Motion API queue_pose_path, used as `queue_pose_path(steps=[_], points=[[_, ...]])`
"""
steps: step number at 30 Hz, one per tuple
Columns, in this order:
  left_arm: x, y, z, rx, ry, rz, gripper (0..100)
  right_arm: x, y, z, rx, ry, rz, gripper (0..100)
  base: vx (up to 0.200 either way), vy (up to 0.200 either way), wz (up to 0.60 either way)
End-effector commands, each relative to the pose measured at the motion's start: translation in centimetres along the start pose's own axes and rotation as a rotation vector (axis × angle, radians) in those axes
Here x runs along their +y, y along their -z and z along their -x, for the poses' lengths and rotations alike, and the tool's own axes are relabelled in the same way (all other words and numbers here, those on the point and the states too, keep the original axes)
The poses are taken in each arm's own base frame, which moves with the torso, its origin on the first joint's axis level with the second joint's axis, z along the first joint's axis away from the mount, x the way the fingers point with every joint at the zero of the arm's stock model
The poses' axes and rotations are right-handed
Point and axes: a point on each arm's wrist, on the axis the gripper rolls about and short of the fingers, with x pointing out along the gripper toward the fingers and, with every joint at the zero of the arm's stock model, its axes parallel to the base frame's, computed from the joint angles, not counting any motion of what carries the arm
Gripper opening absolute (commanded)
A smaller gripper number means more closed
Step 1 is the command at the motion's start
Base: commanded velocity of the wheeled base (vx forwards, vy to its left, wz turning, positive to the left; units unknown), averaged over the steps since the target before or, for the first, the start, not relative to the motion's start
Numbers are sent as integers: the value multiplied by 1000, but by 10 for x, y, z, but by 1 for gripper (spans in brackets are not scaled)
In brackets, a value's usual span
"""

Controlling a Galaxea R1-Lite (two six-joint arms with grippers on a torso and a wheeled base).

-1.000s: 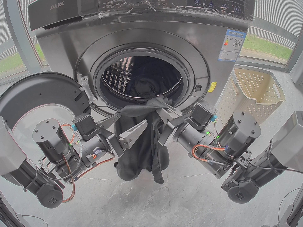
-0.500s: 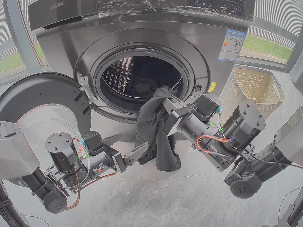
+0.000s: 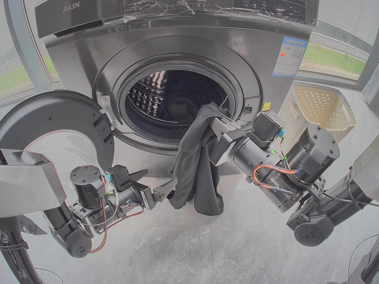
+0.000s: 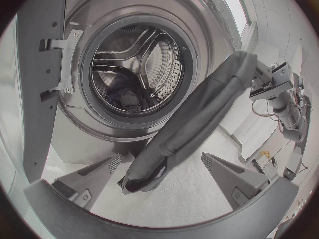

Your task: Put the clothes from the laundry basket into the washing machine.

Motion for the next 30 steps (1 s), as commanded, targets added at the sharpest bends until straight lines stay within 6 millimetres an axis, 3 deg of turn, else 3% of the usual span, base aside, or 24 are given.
queue_pose_path(steps=[1,19,30], points=[[7,12,-16,23,7,-4,100,2,-1,4,5,-6,-2,0,0,0,0],[3,14,-29,43,202,-30,100,5,3,3,14,-13,-1,0,0,0,0],[3,11,-45,4,216,-42,100,4,3,3,17,-11,0,0,0,0,0]])
